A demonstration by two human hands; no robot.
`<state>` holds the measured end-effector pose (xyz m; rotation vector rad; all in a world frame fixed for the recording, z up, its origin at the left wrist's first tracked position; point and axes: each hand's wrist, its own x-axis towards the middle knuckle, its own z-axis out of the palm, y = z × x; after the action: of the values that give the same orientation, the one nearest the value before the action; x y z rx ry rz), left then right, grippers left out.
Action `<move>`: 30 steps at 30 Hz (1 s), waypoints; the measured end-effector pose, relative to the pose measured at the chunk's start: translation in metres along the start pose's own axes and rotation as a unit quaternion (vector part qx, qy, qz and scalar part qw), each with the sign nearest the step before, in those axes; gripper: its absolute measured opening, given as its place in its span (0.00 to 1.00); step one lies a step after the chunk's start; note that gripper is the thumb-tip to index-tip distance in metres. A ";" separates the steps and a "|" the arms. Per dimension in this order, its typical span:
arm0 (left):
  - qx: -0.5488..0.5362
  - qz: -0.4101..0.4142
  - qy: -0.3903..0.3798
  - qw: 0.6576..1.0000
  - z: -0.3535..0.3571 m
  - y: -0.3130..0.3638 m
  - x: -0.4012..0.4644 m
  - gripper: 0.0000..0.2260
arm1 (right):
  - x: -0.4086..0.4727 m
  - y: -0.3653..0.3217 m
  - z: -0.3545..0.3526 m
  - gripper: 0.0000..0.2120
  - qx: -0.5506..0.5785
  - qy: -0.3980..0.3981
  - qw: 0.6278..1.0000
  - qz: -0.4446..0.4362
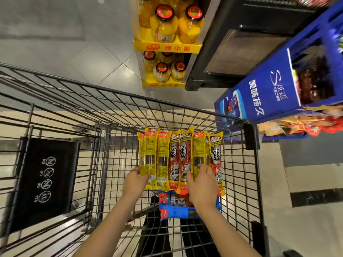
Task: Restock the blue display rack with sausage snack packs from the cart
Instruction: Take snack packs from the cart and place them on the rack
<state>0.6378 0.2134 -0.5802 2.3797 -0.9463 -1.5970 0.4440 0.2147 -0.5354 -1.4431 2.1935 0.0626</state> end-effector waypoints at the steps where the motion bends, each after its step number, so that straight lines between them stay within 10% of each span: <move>1: 0.044 0.009 -0.010 0.999 -0.008 0.005 -0.012 0.21 | -0.003 0.002 -0.010 0.22 0.008 -0.017 1.000 -0.016; 10: 0.346 0.156 -0.001 0.925 -0.036 0.087 -0.144 0.24 | -0.044 0.054 -0.141 0.21 0.016 -0.124 0.981 -0.146; 17: 0.461 0.306 0.048 0.831 0.058 0.179 -0.261 0.22 | -0.077 0.181 -0.253 0.35 0.025 -0.030 0.988 -0.150; 30: 0.441 0.590 -0.022 0.676 0.322 0.343 -0.428 0.28 | -0.108 0.463 -0.375 0.22 0.092 0.151 0.984 0.029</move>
<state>0.1056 0.2544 -0.2346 1.1398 -2.8594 -0.6275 -0.0707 0.3916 -0.2708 -1.3561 2.4071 -0.3528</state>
